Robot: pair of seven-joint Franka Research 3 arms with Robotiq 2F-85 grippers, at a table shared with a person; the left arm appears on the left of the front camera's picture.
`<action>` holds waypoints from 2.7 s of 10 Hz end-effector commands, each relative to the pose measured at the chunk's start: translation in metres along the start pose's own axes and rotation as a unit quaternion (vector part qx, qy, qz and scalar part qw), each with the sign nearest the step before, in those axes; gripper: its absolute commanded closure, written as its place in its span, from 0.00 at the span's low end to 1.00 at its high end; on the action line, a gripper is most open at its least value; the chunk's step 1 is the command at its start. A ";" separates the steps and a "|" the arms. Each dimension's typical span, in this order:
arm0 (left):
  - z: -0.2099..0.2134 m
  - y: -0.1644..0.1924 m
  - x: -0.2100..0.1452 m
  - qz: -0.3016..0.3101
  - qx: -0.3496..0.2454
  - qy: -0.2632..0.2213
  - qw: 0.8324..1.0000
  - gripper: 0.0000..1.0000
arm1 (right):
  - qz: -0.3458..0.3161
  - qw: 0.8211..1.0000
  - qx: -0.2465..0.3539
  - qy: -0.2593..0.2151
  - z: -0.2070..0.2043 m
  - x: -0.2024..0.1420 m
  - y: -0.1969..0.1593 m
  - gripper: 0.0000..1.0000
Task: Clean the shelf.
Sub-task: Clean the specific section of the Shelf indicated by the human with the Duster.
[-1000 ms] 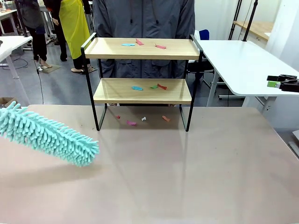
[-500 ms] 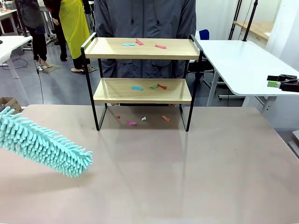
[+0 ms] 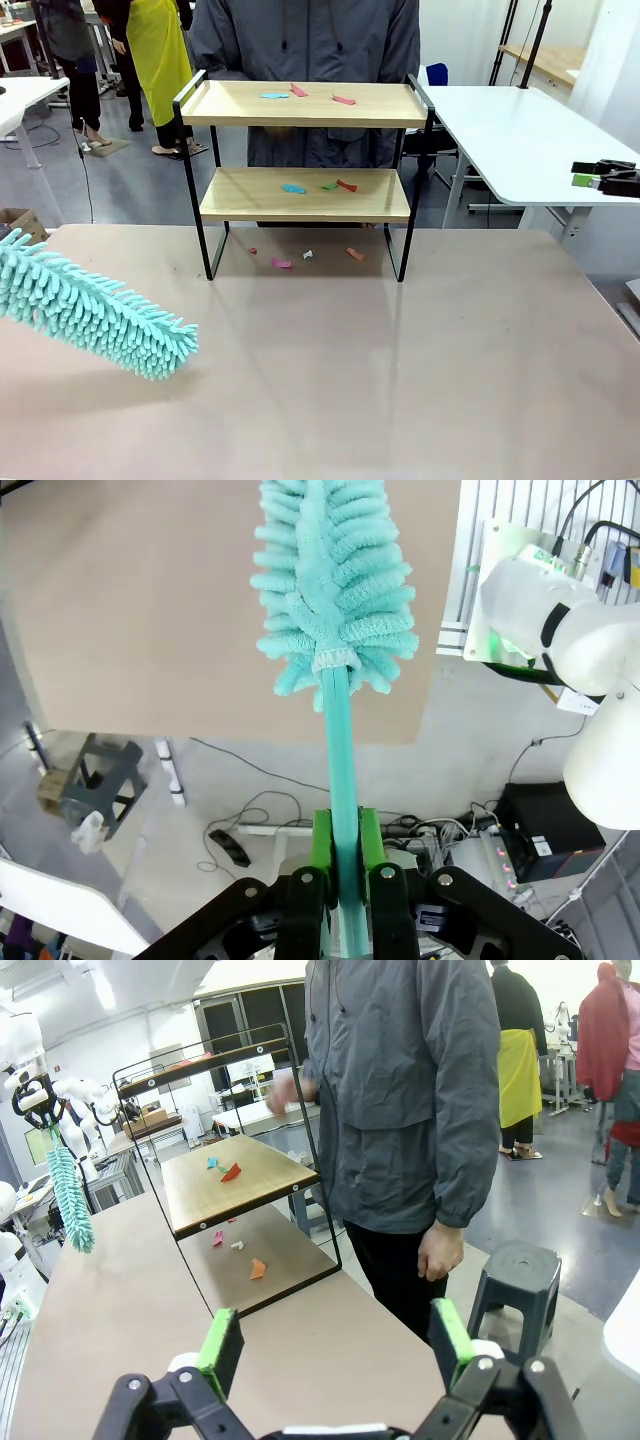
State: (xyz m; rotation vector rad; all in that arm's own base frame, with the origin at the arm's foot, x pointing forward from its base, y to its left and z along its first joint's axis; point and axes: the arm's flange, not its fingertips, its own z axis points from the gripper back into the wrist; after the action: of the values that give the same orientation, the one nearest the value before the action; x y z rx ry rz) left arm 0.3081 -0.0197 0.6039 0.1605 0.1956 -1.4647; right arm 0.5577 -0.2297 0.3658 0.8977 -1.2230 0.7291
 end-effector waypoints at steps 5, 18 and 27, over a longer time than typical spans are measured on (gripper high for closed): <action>0.000 -0.001 -0.006 -0.010 0.004 0.007 1.000 0.87 | 0.002 1.000 0.000 -0.002 -0.002 0.003 0.002 0.00; 0.000 0.000 0.000 0.000 0.000 0.000 1.000 0.87 | 0.002 1.000 0.000 -0.002 -0.002 0.003 0.002 0.00; 0.226 -0.088 0.134 0.174 -0.002 -0.304 0.937 0.87 | 0.002 1.000 0.000 -0.002 -0.002 0.003 0.002 0.00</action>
State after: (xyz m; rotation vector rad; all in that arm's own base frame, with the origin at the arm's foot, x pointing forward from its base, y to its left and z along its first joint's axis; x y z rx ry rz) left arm 0.2467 -0.1929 0.7914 -0.3485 -0.1941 -1.2335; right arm 0.5576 -0.2302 0.3657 0.8974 -1.2234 0.7284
